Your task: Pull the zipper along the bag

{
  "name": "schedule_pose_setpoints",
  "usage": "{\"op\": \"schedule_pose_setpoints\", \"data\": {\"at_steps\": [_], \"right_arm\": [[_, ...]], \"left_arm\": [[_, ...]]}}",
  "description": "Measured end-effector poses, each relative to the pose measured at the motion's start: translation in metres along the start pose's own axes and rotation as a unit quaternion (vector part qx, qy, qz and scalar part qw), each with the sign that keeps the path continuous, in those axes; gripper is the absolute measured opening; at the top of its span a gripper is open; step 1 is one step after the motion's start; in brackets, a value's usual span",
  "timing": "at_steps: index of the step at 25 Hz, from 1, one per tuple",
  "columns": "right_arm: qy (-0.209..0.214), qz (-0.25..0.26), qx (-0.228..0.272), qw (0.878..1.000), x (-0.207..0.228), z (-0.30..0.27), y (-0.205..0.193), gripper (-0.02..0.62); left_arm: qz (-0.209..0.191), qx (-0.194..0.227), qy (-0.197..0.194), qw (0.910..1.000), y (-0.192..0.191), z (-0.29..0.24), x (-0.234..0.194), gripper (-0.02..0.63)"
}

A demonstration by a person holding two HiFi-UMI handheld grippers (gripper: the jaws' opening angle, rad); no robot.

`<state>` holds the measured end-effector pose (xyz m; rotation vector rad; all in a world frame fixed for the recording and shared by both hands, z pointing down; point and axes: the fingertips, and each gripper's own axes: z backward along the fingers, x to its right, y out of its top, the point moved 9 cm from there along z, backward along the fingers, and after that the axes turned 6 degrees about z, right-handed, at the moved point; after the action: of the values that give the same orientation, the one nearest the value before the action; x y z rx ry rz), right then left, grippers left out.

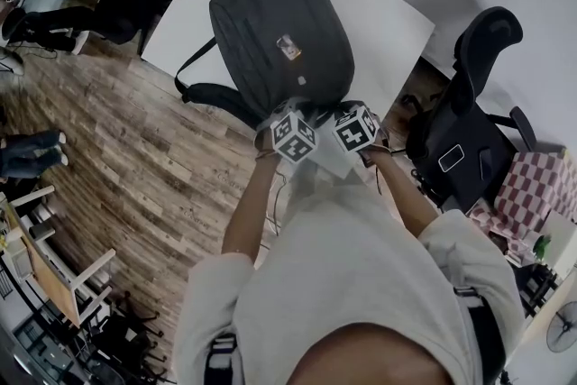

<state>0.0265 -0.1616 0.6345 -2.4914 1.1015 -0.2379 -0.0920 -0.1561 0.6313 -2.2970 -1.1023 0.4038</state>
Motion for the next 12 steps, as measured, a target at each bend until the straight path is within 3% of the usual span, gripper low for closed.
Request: {"op": "schedule_pose_setpoints", "data": {"at_steps": [3,5,6,8,12], "right_arm": [[0.001,0.011,0.02,1.0,0.002,-0.002,-0.005,0.028],[0.003,0.006,0.039,0.999,0.004,0.0,-0.008,0.054],[0.003,-0.001,0.051,0.999,0.005,0.002,-0.009,0.091],[0.006,-0.017,0.082,0.996,0.008,0.007,-0.009,0.152],[-0.013,-0.042,0.139,0.989,0.02,0.024,-0.002,0.162]], "left_arm": [[-0.018,0.012,0.014,0.9997,-0.002,0.003,0.004,0.065],[-0.015,0.026,0.023,0.9993,-0.003,0.007,0.008,0.109],[-0.004,0.036,0.027,0.999,-0.003,0.01,0.008,0.149],[0.026,0.06,0.039,0.9971,-0.004,0.017,0.007,0.169],[0.077,0.096,0.069,0.99,-0.006,0.033,-0.001,0.179]]}}
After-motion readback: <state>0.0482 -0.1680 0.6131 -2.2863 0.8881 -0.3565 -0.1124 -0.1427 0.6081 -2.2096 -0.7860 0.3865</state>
